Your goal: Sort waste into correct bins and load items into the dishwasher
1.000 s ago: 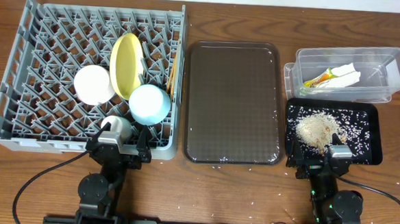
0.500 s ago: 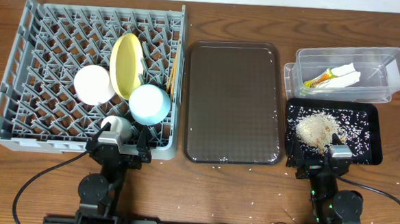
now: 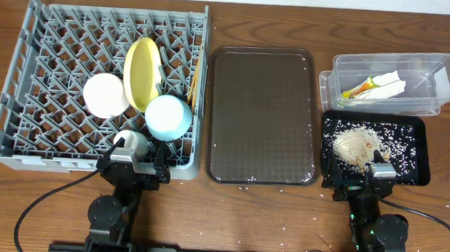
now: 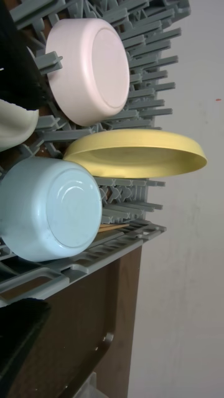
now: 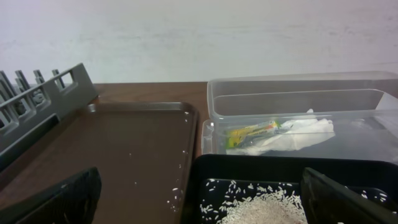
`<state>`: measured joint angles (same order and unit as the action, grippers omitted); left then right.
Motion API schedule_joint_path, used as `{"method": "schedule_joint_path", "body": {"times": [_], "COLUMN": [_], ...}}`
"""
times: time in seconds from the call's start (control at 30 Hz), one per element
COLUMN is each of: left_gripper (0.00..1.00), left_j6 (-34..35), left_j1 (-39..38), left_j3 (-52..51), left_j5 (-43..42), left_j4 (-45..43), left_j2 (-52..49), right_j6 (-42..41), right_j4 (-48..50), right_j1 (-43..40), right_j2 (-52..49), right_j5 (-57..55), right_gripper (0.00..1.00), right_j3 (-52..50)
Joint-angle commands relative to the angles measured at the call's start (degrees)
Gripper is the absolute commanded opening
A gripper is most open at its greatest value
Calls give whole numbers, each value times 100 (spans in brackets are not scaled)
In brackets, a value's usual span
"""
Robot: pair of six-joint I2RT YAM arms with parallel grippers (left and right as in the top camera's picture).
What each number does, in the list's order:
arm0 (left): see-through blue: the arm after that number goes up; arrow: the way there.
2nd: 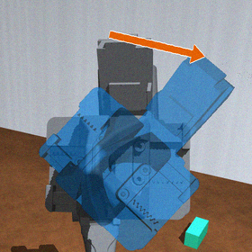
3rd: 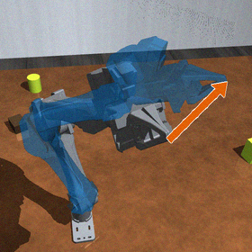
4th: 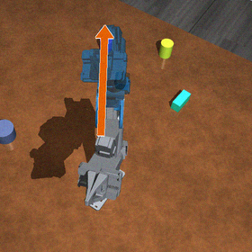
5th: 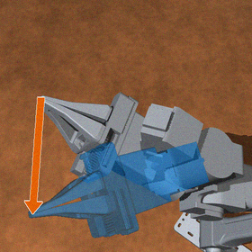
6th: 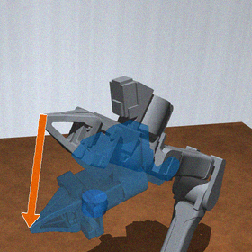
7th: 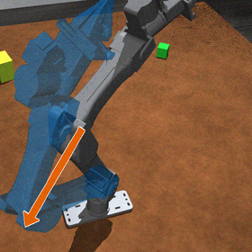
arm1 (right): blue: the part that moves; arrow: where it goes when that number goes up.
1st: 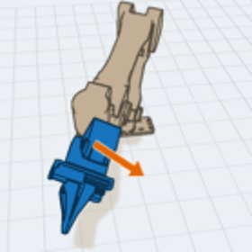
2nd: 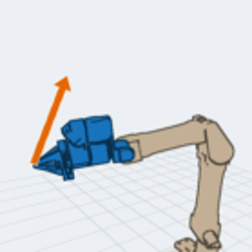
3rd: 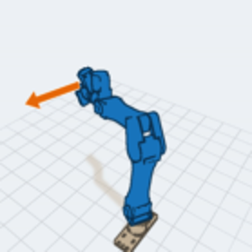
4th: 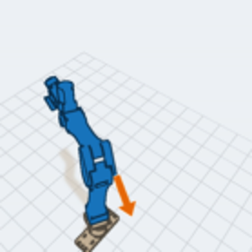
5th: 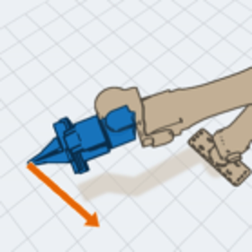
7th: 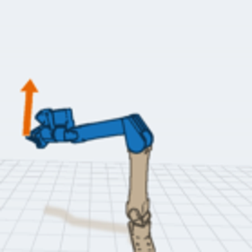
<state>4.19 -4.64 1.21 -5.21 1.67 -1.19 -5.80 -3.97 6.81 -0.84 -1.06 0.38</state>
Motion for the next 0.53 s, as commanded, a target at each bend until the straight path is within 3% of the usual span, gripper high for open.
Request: {"method": "schedule_joint_path", "body": {"times": [0.0, 0.5], "left_gripper": [98, 98], "left_j6": [-74, -74], "left_j1": [20, 20], "left_j3": [-96, -96], "left_j5": [-79, -79], "left_j4": [190, 190], "left_j2": [15, 15], "right_j6": [55, 55], "right_j4": [-24, -26], "right_j1": [-20, -20], "right_j2": [13, 13], "right_j5": [2, 0], "right_gripper": [99, 99], "right_j3": [-7, -7]}}
